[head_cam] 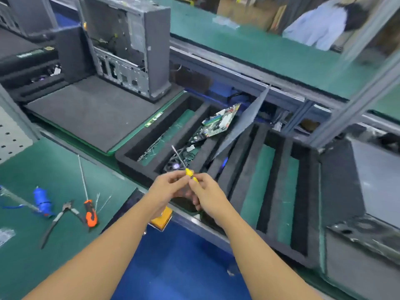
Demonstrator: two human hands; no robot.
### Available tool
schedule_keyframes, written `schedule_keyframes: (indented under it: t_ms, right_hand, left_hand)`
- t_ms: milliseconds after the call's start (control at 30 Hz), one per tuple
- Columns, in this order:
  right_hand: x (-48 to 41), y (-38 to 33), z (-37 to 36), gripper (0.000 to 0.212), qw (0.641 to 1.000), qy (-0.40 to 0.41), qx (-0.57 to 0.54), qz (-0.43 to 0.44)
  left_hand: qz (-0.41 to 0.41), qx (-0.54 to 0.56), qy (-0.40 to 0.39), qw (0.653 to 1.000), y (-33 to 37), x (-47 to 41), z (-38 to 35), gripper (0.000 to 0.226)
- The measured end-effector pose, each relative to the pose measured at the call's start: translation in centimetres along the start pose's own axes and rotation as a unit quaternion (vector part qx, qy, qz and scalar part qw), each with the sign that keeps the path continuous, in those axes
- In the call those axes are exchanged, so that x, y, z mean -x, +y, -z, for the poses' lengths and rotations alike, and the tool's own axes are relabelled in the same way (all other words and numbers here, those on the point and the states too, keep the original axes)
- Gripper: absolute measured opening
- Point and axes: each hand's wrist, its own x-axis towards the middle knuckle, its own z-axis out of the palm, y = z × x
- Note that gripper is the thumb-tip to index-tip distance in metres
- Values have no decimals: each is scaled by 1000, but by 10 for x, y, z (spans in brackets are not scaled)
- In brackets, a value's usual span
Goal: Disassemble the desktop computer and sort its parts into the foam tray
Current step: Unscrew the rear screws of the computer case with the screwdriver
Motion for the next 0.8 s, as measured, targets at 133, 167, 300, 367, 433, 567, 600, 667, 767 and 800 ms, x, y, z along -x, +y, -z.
schedule_keyframes:
  t_ms: [133,167,300,367,433,567,600,667,767,800]
  right_hand:
    - [41,12,84,20,996,62,-66,13]
    - [53,17,105,21,992,85,-87,17]
    - [101,41,190,23,967,174,-183,24]
    - [126,54,230,25,949,216,-227,19]
    - [152,69,270,25,933,254,-255,17]
    - [206,105,346,33,914,311,-261,12]
    - [219,116,364,35,911,323,-258,15]
    - [246,138,396,36,904,344,-253,19]
    - [278,167,441,32,890,372,-262,11]
    - [287,176,455,29,886,376,-272,7]
  left_hand:
    - [-35,-72,-86,993,19,-26,-99,21]
    - [-38,-72,-110,991,21,-31,-126,25]
    - [-44,-93,-215,971,17,-41,-236,34]
    - [-46,-102,-262,959,12,-43,-291,29]
    - [-48,-111,-281,952,7,-41,-345,28]
    - [-70,-150,-289,943,-12,-37,-448,20]
    - [-82,-169,-286,940,-18,-37,-473,19]
    - [-120,-216,-280,928,-29,-38,-518,20]
    - [-219,-315,-270,883,-44,-44,-575,21]
    - [-245,-341,-273,866,-51,-46,-592,21]
